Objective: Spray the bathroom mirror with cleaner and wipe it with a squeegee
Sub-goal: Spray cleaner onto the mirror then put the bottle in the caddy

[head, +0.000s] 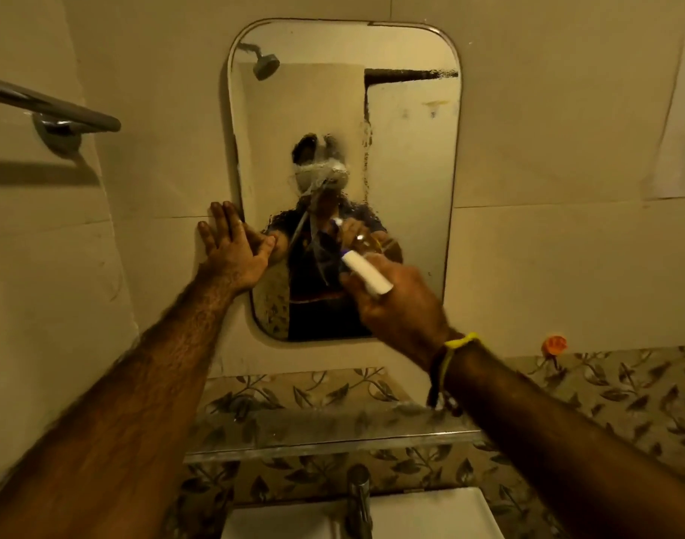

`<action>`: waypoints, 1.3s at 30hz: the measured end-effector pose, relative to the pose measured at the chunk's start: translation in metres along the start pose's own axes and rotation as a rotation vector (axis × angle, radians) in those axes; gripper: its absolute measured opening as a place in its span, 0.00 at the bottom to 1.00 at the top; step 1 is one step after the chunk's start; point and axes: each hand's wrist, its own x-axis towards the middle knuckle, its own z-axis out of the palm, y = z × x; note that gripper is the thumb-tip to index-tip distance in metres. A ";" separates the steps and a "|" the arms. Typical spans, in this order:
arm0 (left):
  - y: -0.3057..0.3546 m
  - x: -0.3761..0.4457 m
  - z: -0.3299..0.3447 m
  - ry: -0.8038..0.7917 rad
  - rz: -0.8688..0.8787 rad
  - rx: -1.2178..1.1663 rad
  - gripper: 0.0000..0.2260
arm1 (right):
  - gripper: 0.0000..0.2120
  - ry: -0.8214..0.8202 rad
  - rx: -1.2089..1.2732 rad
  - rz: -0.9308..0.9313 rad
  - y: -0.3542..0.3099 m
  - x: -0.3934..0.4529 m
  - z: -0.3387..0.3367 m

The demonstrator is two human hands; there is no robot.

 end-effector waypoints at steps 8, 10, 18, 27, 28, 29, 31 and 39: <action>-0.024 -0.011 0.015 -0.036 0.002 0.020 0.41 | 0.12 -0.078 -0.071 -0.043 0.002 -0.025 0.037; -0.032 -0.014 0.022 -0.036 0.012 0.035 0.41 | 0.12 -0.079 -0.061 0.004 0.015 -0.031 0.036; -0.038 -0.020 0.033 0.011 0.011 0.095 0.44 | 0.07 0.304 0.208 0.405 0.061 -0.037 0.008; -0.058 -0.041 0.061 0.128 0.134 0.096 0.39 | 0.13 0.232 0.027 0.509 0.097 -0.060 -0.002; -0.063 -0.043 0.066 0.128 0.140 0.105 0.39 | 0.13 0.181 0.013 0.515 0.098 -0.064 0.001; -0.066 -0.043 0.070 0.128 0.144 0.108 0.39 | 0.13 0.126 -0.002 0.519 0.099 -0.068 0.005; -0.071 -0.044 0.074 0.130 0.151 0.099 0.38 | 0.11 0.028 -0.017 0.509 0.097 -0.076 0.017; -0.076 -0.042 0.071 0.119 0.189 0.042 0.32 | 0.09 -0.149 0.032 0.151 0.037 -0.071 0.074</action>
